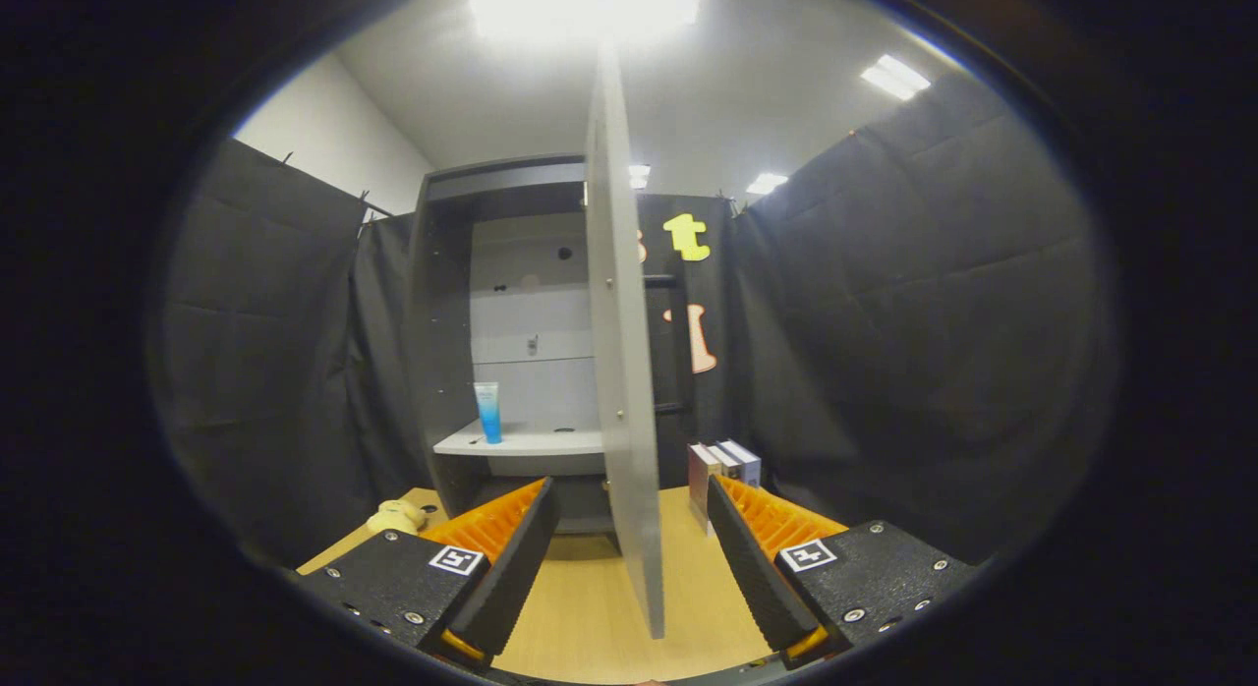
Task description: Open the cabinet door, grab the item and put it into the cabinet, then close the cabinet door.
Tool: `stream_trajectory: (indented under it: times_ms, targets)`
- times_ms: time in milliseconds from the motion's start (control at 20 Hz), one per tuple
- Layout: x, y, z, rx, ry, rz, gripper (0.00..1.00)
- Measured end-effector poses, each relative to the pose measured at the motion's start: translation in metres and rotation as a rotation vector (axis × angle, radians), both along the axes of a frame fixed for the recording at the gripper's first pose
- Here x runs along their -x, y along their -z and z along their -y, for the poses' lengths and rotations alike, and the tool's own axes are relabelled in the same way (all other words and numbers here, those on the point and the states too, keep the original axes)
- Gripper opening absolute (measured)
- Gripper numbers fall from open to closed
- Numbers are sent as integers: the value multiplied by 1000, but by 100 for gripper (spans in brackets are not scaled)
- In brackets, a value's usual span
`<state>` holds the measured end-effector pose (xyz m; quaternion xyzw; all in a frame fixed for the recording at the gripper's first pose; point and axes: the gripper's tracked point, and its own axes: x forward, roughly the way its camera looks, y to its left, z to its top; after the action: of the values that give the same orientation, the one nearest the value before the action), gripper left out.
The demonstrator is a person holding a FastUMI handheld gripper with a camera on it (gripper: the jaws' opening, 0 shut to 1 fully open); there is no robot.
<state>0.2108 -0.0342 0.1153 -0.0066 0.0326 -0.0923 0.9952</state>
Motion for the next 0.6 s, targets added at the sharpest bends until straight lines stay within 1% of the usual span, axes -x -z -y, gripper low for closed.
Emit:
stream_trajectory:
  times_ms: [100,350,600]
  targets:
    - [-1,-5,26,2,59,2,93]
    - [-15,-22,74,9,151,20,93]
    - [-40,-46,100,-39,198,31,93]
